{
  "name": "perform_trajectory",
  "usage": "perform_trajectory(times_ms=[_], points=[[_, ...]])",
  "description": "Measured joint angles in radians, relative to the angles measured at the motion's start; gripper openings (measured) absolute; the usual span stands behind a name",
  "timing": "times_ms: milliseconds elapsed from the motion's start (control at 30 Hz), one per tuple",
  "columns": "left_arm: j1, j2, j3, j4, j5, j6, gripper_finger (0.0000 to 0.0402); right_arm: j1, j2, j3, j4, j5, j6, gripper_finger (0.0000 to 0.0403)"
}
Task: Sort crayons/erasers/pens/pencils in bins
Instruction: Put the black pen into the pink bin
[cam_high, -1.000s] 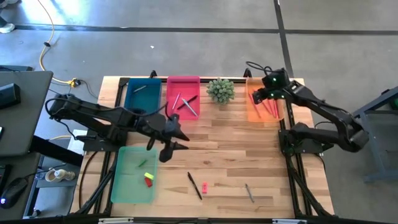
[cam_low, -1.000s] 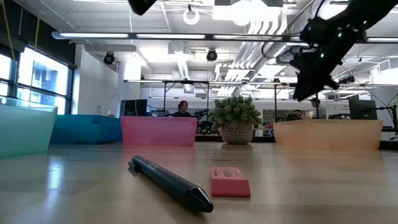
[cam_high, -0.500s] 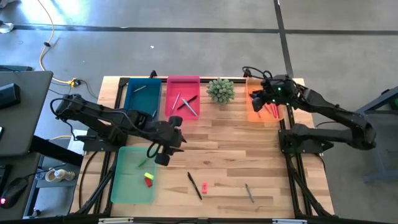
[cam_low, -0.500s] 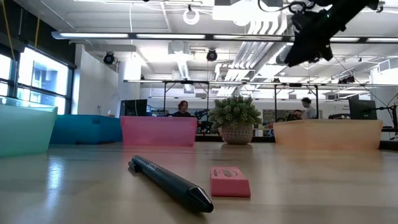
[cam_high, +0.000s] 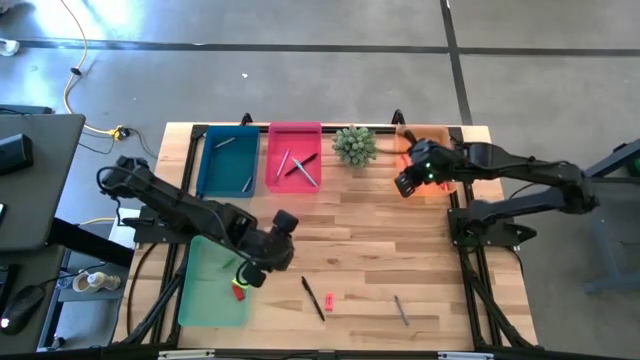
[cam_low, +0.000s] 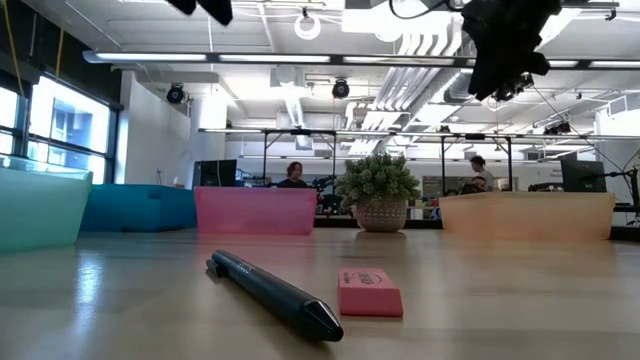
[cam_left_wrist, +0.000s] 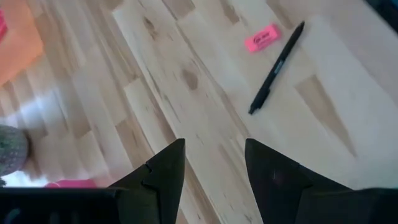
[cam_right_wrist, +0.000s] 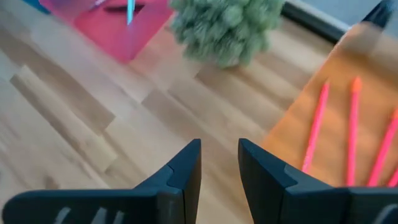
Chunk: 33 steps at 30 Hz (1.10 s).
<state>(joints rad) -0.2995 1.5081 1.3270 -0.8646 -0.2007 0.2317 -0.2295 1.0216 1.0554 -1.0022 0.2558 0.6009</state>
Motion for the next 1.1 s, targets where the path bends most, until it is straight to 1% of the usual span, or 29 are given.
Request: perform_trajectory(times_ms=[200, 433, 700, 800, 1000, 1100], points=[[-0.022, 0.083, 0.0, 0.018, -0.002, 0.015, 0.0154, 0.093, 0.066, 0.0, -0.005, 0.012, 0.122, 0.0099], [-0.038, 0.19, 0.0, 0.097, -0.028, 0.077, 0.0154, 0.142, 0.136, 0.0, -0.008, 0.023, 0.162, 0.0099], [-0.037, 0.313, -0.001, 0.111, -0.034, 0.088, 0.0154, 0.161, 0.179, 0.0, -0.007, 0.022, 0.191, 0.0099], [-0.039, 0.346, 0.0, 0.114, -0.013, 0.086, 0.0154, 0.161, 0.178, 0.0, -0.006, 0.022, 0.21, 0.0099], [-0.042, 0.38, 0.0, 0.181, 0.051, 0.077, 0.0154, 0.161, 0.178, 0.0, -0.002, 0.022, 0.211, 0.0099], [-0.042, 0.381, 0.0, 0.211, 0.053, 0.067, 0.0154, 0.161, 0.178, 0.0, -0.001, 0.022, 0.211, 0.0099]])
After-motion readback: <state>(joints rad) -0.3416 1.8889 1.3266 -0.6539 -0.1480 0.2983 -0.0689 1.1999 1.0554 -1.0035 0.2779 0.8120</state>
